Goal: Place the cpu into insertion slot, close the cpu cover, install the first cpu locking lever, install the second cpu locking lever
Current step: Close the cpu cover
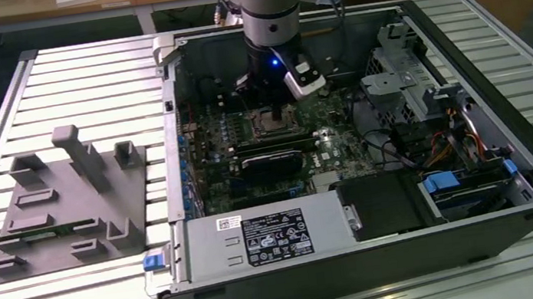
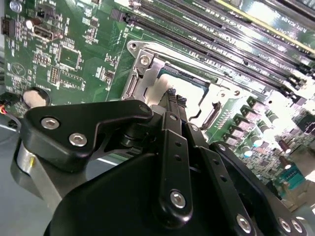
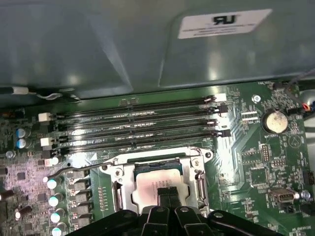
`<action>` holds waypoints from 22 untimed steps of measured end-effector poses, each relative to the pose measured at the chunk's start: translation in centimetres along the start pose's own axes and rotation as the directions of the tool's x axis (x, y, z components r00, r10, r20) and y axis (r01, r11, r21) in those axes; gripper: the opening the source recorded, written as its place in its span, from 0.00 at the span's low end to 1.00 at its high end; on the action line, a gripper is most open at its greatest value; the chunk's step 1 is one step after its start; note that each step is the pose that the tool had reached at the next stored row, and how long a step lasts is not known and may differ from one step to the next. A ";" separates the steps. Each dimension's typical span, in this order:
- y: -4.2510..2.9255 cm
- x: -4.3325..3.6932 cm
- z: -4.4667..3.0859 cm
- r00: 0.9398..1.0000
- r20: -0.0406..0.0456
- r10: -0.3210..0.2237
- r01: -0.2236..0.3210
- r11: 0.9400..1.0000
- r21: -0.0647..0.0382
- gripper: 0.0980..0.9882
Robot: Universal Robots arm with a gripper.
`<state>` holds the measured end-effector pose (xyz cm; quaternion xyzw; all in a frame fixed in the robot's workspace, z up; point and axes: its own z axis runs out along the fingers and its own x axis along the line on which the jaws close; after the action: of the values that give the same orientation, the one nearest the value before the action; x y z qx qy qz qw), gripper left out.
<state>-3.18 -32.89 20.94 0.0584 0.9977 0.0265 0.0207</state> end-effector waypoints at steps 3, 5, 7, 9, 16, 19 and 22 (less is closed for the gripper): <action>-0.05 0.26 0.03 1.000 0.000 -0.016 0.016 1.000 -0.001 0.01; -0.10 0.57 0.03 1.000 0.000 -0.016 0.016 1.000 -0.001 0.01; -0.16 0.84 0.06 1.000 0.000 -0.016 0.016 1.000 -0.001 0.01; -0.23 1.13 0.07 1.000 0.000 -0.016 0.016 1.000 -0.001 0.01; -0.54 2.41 0.14 1.000 0.001 -0.017 0.017 1.000 -0.001 0.01; -0.62 2.89 0.21 1.000 0.001 -0.018 0.018 1.000 -0.001 0.01; -0.66 2.99 0.40 1.000 0.001 -0.021 0.021 1.000 -0.001 0.01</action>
<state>-6.21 -33.16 20.39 0.0476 0.9983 0.0268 0.0213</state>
